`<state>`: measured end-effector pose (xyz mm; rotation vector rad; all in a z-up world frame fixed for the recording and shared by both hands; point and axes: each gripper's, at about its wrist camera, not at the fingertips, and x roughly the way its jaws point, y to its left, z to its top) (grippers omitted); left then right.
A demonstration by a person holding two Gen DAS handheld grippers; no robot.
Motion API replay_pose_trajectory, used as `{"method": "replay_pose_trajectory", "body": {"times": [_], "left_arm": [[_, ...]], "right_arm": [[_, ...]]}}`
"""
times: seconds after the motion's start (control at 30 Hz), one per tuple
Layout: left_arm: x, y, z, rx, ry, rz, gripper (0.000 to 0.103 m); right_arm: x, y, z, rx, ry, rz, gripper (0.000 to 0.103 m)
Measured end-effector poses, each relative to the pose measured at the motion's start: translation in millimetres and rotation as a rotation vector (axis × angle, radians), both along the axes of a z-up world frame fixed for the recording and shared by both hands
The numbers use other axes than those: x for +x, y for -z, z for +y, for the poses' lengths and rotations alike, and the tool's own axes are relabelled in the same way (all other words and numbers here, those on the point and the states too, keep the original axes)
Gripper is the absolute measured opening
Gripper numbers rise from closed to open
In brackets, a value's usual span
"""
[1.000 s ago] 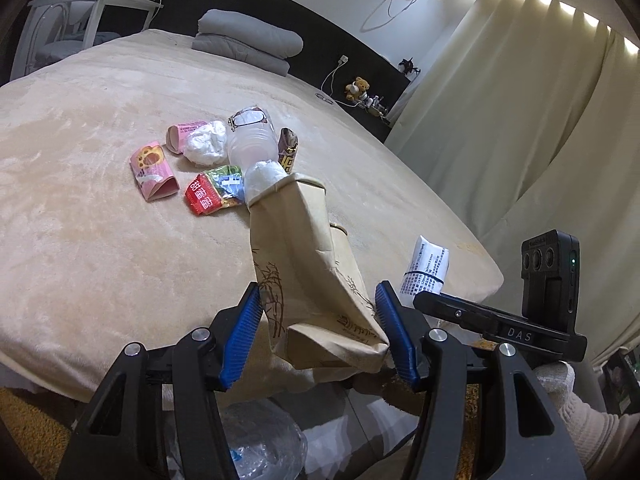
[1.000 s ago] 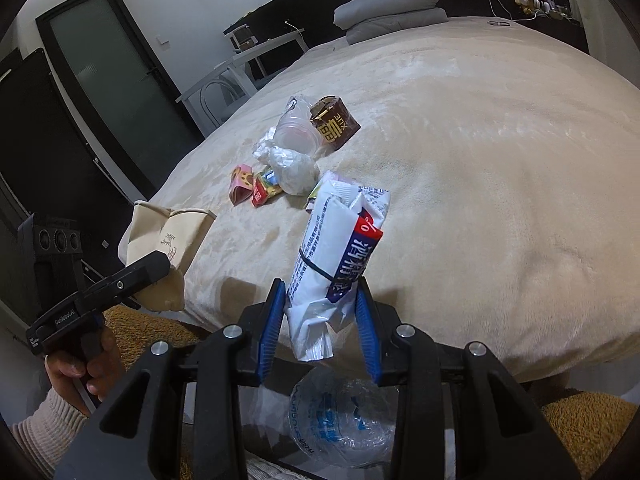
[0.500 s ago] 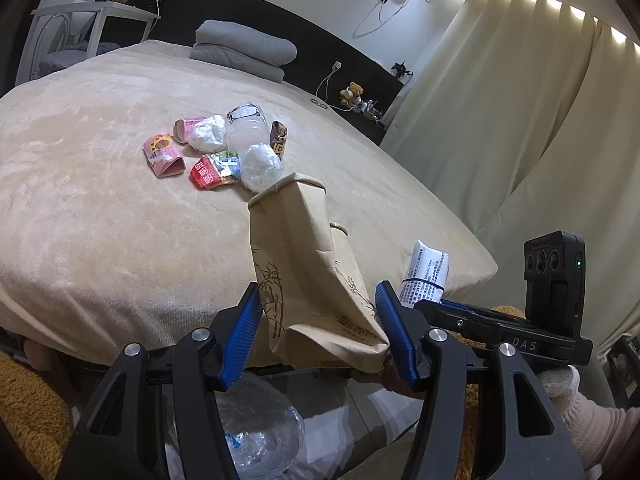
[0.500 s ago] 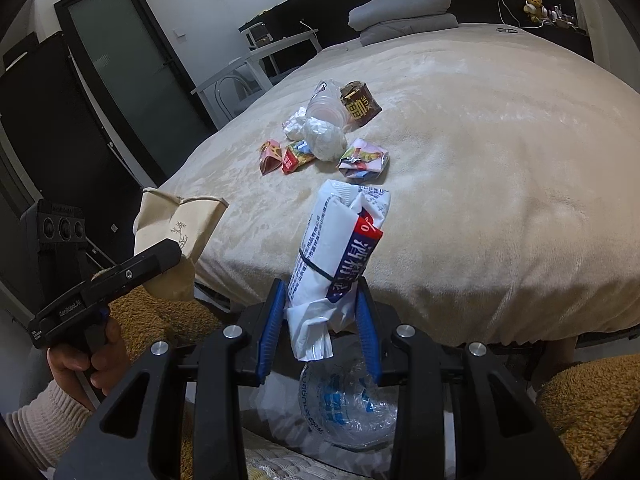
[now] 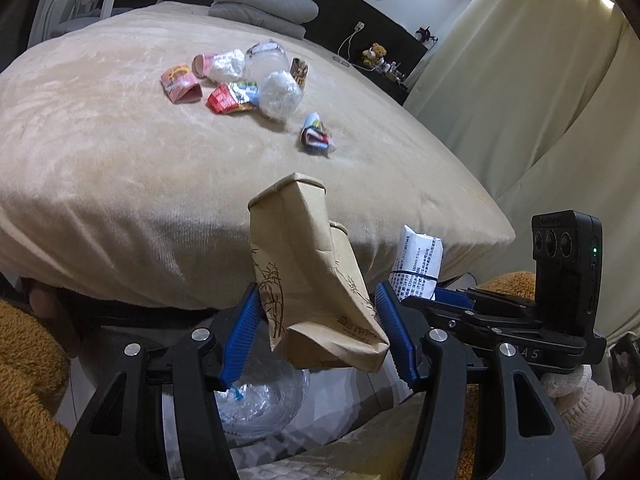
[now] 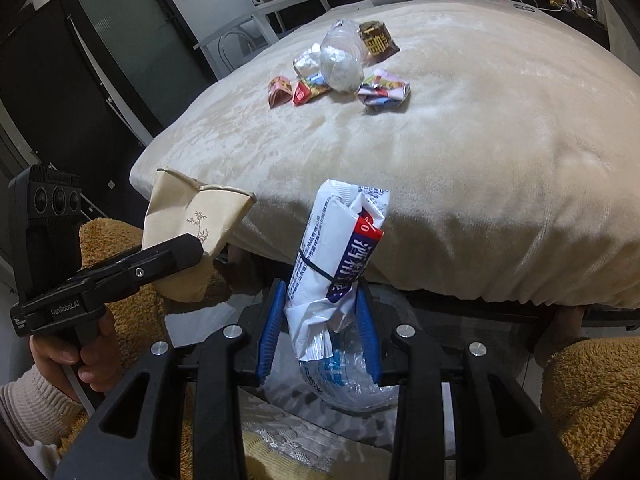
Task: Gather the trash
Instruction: 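Carry both items down to the clear bin and open both tools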
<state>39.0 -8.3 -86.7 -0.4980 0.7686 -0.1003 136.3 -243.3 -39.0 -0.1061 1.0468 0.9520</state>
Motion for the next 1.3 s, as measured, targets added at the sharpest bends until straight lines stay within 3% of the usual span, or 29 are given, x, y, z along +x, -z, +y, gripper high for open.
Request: {"method": "replay_pose_trajectory", "body": {"times": [0.77, 1.03, 1.17, 1.2, 1.23, 1.3], "left_arm": [[40.9, 98.2, 5.1, -0.073, -0.019, 0.483, 0.057], [45.2, 119.4, 6.5, -0.095, -0.011, 0.579, 0.058], [45.9, 122.5, 12.2, -0.143, -0.029, 0.599, 0.06], [45.9, 124.3, 14.8, -0.159, -0.037, 0.598, 0.065], [45.0, 126.2, 17.0, -0.165, -0.045, 0.597, 0.072], [45.1, 125.6, 18.0, -0.159, -0.052, 0.597, 0.072]], "right_arm": [[23.1, 99.7, 36.3, -0.294, -0.025, 0.357, 0.036], [31.7, 119.5, 41.1, -0.361, 0.005, 0.435, 0.036], [33.1, 120.9, 39.2, -0.359, 0.014, 0.45, 0.04], [34.2, 121.2, 36.6, -0.353, 0.021, 0.452, 0.048], [35.9, 120.9, 34.9, -0.351, 0.034, 0.449, 0.048], [39.5, 120.6, 33.4, -0.347, 0.05, 0.449, 0.048]]}}
